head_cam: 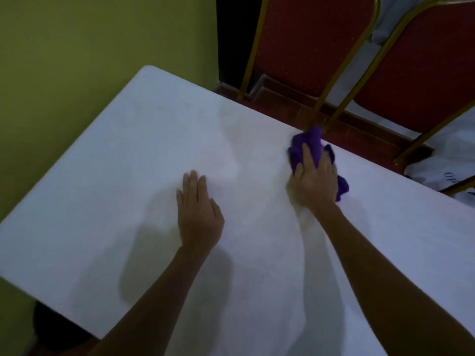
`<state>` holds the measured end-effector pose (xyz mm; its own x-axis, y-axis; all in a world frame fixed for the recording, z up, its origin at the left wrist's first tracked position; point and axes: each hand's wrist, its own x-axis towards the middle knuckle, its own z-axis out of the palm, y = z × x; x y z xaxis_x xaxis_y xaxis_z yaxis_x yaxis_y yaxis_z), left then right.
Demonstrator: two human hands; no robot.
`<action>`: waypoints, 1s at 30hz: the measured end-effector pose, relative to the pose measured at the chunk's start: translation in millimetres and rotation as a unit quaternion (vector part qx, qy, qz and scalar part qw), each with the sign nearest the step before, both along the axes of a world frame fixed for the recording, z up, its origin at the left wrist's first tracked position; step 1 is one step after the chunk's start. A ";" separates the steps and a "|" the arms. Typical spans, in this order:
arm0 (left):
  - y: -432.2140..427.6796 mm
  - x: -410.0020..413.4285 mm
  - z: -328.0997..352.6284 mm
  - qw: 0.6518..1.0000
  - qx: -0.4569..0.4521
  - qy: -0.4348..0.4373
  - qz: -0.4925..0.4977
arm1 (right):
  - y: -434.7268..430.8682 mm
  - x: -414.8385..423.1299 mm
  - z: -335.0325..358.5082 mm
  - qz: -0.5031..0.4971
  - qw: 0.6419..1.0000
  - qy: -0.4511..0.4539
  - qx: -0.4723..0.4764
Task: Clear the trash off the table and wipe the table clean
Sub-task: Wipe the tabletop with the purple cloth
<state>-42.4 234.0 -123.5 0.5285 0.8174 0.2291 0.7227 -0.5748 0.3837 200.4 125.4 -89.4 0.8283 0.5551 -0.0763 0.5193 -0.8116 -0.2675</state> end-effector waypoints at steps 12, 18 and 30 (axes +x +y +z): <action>-7.2 -32.0 -2.3 1.000 -0.005 0.003 0.022 | 80.1 -145.9 3.1 0.342 0.939 0.005 0.018; -5.5 -35.4 -3.8 1.000 -0.009 -0.007 0.006 | 40.4 -84.8 -2.8 0.216 0.976 0.005 0.024; -35.1 -112.0 -3.1 0.995 -0.021 0.052 0.077 | 241.4 -147.4 -7.8 0.308 0.951 -0.014 0.008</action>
<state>-154.3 198.9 -126.6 0.4158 0.8980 0.1438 0.8379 -0.4398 0.3233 53.0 366.8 -97.2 0.3468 0.9368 -0.0463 0.9022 -0.3467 -0.2568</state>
